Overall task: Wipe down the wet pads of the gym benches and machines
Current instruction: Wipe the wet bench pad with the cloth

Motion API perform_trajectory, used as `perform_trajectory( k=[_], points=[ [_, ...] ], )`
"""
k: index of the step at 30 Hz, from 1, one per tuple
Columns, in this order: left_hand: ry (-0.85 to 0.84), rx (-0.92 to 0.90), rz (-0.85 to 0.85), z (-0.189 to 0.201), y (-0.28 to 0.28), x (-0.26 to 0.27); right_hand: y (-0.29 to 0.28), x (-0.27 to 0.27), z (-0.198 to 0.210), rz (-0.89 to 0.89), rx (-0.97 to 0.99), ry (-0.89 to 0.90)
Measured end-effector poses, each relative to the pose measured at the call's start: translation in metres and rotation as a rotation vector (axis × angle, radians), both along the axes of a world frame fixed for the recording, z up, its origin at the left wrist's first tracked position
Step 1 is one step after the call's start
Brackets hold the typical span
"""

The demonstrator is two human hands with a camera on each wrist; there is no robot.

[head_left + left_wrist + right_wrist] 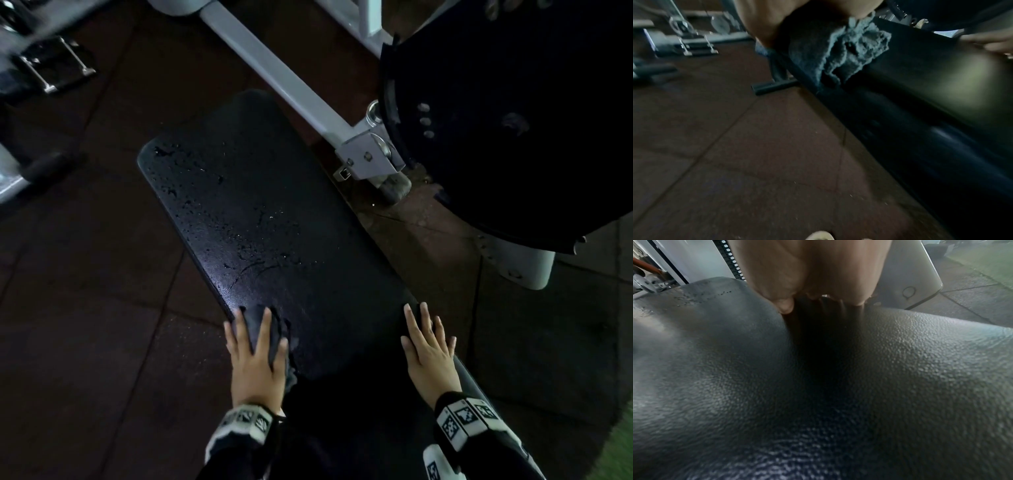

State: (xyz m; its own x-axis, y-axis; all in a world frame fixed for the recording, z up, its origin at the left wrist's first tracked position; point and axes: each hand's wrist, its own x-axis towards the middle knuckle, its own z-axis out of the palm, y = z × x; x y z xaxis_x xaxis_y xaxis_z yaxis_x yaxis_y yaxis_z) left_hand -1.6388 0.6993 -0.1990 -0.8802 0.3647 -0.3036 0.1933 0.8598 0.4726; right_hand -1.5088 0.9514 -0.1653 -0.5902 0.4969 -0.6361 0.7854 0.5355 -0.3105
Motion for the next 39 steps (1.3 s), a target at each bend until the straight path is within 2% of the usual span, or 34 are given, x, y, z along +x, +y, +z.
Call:
perform_trajectory(
  k=[4,6,8,10,14,20,24,26,29,32,35,39],
  points=[
    [0.017,-0.120,-0.238,0.007,0.018,0.053,0.000,0.000,-0.001,0.002,0.004,0.001],
    [0.052,-0.111,-0.381,0.011,0.034,0.067,0.000,0.000,-0.001,0.002,0.009,-0.004],
    [0.042,-0.081,-0.511,0.015,0.053,0.067,0.000,-0.001,0.000,-0.002,0.011,-0.006],
    [0.057,-0.078,-0.565,0.014,0.072,0.053,0.000,-0.001,0.000,0.005,0.014,-0.016],
    [0.121,-0.118,-0.571,0.007,0.095,0.009,0.001,0.000,0.000,0.005,0.006,-0.006],
    [0.159,-0.221,-0.298,0.003,0.068,-0.047,0.001,0.002,-0.002,0.003,0.007,0.000],
    [0.139,-0.201,-0.115,-0.001,0.032,-0.025,0.000,0.001,-0.001,0.000,0.001,-0.004],
    [0.097,-0.197,-0.093,-0.001,0.022,0.003,0.000,0.000,0.000,0.004,0.000,-0.009],
    [0.077,-0.186,-0.237,0.005,0.023,0.049,0.001,0.000,0.000,0.009,0.003,-0.008],
    [0.079,-0.142,-0.404,0.011,0.040,0.073,0.002,-0.001,0.001,0.019,-0.001,-0.017],
    [0.081,-0.118,-0.506,0.013,0.061,0.063,0.002,-0.001,0.001,0.023,-0.005,-0.029],
    [0.123,-0.114,-0.620,0.007,0.085,0.024,0.003,-0.002,0.001,0.023,-0.017,-0.028]
  ],
)
